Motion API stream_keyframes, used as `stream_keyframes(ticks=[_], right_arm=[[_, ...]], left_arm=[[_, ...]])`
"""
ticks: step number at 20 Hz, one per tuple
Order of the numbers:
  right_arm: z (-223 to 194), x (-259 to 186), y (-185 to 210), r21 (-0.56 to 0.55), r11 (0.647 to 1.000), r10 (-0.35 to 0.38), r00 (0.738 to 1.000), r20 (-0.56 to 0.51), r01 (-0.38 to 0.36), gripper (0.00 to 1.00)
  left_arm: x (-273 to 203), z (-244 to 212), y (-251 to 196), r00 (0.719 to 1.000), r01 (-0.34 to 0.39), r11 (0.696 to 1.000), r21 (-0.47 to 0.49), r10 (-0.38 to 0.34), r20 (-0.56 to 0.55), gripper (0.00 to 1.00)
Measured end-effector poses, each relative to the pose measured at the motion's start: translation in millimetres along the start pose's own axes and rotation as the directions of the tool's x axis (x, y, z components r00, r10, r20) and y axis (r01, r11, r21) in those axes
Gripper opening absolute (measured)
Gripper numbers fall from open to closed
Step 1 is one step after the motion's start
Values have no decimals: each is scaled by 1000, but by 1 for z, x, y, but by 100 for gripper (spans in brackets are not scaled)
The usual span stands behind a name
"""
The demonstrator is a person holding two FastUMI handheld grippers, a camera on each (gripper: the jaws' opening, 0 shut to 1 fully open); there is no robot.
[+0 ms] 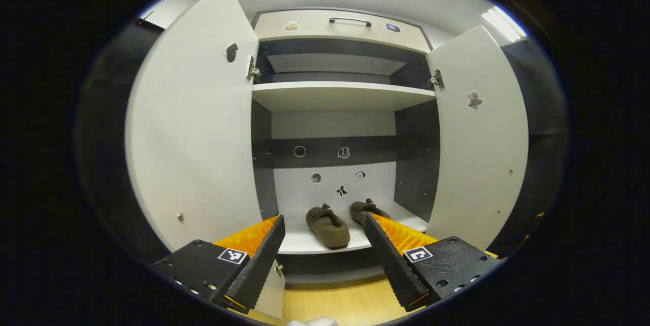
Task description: Grab one shoe with the right hand and put it into the shoe cabinet, grab the other shoe with the left hand and put it into the shoe cabinet; then close the right door with the right hand and the left door with the left hand.
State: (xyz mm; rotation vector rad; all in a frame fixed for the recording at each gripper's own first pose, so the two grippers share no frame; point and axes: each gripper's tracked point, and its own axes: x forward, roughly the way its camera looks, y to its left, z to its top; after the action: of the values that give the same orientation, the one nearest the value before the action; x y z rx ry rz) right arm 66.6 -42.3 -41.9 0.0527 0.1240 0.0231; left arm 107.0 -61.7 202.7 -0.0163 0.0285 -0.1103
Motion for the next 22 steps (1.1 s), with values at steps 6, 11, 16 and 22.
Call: stream_keyframes(ticks=[6,11,16,22], right_arm=[[-2,-14,5,-3,1000,-14,1000,2,14,99],[-11,-24,1,-4,999,-40,999,-14,40,99],[2,-19,-27,-14,996,-93,996,3,93,99],[37,22,-108,10,981,-195,979,62,195,99]], left_arm=[[-85,-25,13,1000,-24,1000,2,24,-10,96],[-145,-62,22,997,-60,997,-52,57,-56,96],[-175,-91,22,991,-78,995,-68,71,-111,96],[-174,-87,2,992,-84,993,-81,75,-105,95]])
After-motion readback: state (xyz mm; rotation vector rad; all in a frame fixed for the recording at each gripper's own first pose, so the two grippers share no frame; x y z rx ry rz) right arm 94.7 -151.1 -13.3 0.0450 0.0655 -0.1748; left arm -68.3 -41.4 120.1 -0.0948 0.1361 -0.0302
